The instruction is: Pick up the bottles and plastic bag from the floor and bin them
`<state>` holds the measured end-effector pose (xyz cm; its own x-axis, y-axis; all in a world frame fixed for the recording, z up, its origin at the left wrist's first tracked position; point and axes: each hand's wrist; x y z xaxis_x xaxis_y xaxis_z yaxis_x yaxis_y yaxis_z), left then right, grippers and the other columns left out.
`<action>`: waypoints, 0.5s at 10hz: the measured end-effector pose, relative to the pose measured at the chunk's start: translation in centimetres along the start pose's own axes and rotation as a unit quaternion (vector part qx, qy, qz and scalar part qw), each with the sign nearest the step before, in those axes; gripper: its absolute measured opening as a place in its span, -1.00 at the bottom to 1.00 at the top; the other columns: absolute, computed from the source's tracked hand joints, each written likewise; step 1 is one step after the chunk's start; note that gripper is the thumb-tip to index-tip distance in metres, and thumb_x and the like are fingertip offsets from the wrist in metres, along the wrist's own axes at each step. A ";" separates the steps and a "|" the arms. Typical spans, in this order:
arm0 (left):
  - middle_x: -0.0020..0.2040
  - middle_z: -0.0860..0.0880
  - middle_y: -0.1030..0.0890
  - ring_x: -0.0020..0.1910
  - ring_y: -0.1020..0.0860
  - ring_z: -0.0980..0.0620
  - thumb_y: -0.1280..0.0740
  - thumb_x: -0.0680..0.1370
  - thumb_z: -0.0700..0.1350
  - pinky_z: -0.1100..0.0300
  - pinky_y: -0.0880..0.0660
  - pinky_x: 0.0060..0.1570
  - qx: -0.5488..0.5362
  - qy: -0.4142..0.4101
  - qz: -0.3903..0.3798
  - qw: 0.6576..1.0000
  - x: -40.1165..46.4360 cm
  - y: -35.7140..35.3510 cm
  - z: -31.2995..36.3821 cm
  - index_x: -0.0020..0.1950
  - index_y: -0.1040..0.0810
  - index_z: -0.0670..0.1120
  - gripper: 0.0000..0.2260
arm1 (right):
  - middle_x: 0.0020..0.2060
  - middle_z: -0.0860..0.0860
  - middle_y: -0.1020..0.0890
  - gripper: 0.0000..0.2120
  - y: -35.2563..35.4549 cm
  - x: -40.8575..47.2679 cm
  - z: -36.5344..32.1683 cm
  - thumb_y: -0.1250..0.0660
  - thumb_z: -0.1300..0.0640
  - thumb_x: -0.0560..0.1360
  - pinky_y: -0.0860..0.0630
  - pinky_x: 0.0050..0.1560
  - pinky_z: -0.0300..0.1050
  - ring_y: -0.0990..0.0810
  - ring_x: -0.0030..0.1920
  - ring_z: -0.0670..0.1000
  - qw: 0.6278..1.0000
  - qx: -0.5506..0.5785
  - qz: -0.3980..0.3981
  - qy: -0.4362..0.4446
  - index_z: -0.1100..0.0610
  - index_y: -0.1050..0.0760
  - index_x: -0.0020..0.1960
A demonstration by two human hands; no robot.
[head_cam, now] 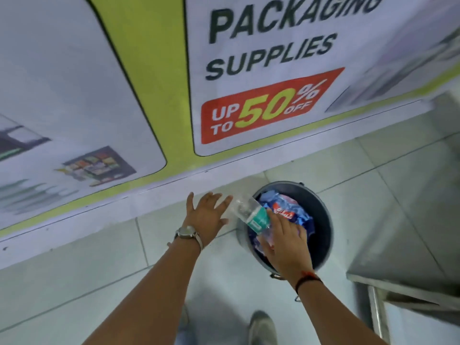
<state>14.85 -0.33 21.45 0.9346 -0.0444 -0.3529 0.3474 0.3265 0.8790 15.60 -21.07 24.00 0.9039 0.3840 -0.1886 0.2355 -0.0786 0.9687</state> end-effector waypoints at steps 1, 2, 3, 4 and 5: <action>0.51 -0.03 -0.08 0.48 -0.02 -0.01 -0.07 0.57 0.05 -0.25 0.16 0.38 0.014 -0.022 -0.016 1.000 0.9 -2.1 4.0 0.45 0.11 0.10 -0.49 | 0.15 0.20 -0.59 -0.40 -1.1 -1.6 3.8 -0.43 0.02 0.41 -0.42 0.14 0.22 -0.60 0.05 0.23 0.995 0.009 -0.008 -0.101 0.21 -0.35 0.36; 0.53 -0.04 0.00 0.49 0.02 -0.03 -0.01 0.58 0.08 -0.24 0.15 0.39 0.019 0.002 -0.014 1.000 1.2 -4.9 7.7 0.45 0.20 0.07 -0.48 | 0.31 0.11 -0.44 -0.40 -3.0 -2.6 7.5 -0.20 -0.09 0.54 -0.25 0.31 0.16 -0.46 0.22 0.15 0.985 0.029 -0.038 -0.167 0.12 -0.11 0.47; 0.53 -0.06 0.06 0.49 0.06 -0.04 0.03 0.58 0.10 -0.24 0.13 0.39 0.032 0.024 0.004 0.999 1.3 -7.4 10.2 0.44 0.24 0.04 -0.47 | 0.38 0.11 -0.38 -0.36 -5.0 -2.7 9.2 -0.17 -0.15 0.54 -0.18 0.36 0.17 -0.43 0.28 0.13 0.986 0.039 -0.047 -0.157 0.10 -0.03 0.49; 0.53 -0.07 0.12 0.49 0.10 -0.06 0.04 0.57 0.11 -0.24 0.13 0.40 0.049 0.034 0.026 0.998 1.5 -8.8 10.8 0.44 0.27 0.02 -0.45 | 0.51 0.12 -0.14 -0.29 -6.9 -2.3 9.9 -0.10 -0.22 0.55 0.04 0.44 0.29 -0.20 0.46 0.13 0.978 0.035 -0.110 -0.172 0.08 0.12 0.51; 0.53 -0.07 0.14 0.49 0.13 -0.07 0.05 0.57 0.13 -0.22 0.16 0.40 0.044 0.056 0.027 0.997 1.4 -9.5 11.1 0.43 0.29 0.01 -0.44 | 0.53 0.13 -0.04 -0.32 -8.1 -2.1 10.1 0.01 -0.23 0.57 0.17 0.43 0.36 -0.01 0.52 0.14 0.977 0.008 -0.138 -0.164 0.11 0.16 0.51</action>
Point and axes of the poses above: each hand's wrist, its own x-axis towards the middle knuckle, its own y-axis out of the back of the hand, z = x × y
